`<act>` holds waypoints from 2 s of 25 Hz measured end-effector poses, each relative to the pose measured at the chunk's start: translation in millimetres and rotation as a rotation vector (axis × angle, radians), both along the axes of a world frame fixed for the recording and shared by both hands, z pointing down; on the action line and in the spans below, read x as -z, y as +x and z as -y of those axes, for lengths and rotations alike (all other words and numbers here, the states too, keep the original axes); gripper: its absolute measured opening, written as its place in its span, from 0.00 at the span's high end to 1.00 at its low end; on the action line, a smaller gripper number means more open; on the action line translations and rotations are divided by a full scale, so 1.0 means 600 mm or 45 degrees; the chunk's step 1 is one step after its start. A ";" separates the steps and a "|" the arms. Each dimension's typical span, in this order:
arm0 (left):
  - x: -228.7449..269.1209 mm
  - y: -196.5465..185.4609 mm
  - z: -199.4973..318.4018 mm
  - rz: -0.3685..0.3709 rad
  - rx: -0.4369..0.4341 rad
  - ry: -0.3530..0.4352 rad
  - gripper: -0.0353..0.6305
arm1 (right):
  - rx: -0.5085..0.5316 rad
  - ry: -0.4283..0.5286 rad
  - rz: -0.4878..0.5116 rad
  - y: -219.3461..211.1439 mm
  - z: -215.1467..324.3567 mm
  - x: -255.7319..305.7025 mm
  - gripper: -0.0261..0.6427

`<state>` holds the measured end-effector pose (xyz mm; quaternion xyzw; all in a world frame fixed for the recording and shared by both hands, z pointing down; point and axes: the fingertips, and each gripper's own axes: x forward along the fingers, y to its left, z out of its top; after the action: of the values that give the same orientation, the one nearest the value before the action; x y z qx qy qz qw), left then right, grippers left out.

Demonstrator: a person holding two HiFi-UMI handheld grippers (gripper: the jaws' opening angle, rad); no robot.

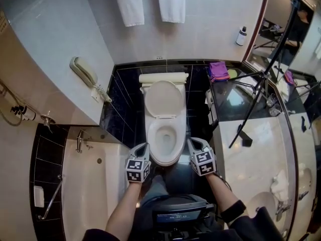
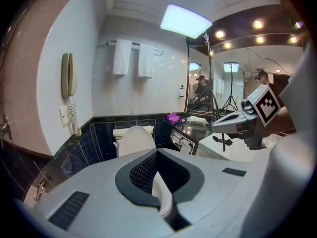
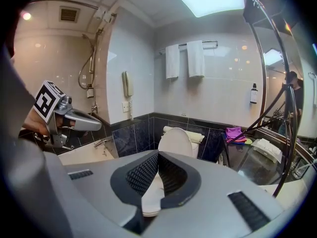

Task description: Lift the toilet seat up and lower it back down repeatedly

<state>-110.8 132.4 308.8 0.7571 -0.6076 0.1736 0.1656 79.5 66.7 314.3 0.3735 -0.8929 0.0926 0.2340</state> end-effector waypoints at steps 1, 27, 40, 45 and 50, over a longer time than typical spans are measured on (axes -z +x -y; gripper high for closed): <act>-0.001 0.002 -0.003 0.004 -0.002 0.001 0.96 | 0.002 0.003 -0.008 0.002 -0.003 -0.001 0.93; -0.115 0.015 0.026 0.039 -0.079 -0.016 0.96 | -0.125 -0.157 -0.022 0.008 0.041 -0.166 0.75; -0.349 -0.003 0.086 0.081 -0.067 0.002 0.96 | -0.259 -0.483 0.022 0.022 0.067 -0.521 0.62; -0.489 -0.010 0.085 0.082 -0.060 -0.022 0.96 | -0.324 -0.639 0.108 0.033 0.059 -0.694 0.62; -0.591 -0.015 0.085 0.095 -0.065 -0.030 0.96 | -0.416 -0.840 0.336 0.028 0.058 -0.837 0.62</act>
<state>-119.9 81.2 663.3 0.7635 -0.5917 0.2130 0.1474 96.4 32.2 816.4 0.4004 -0.7663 0.4579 0.2068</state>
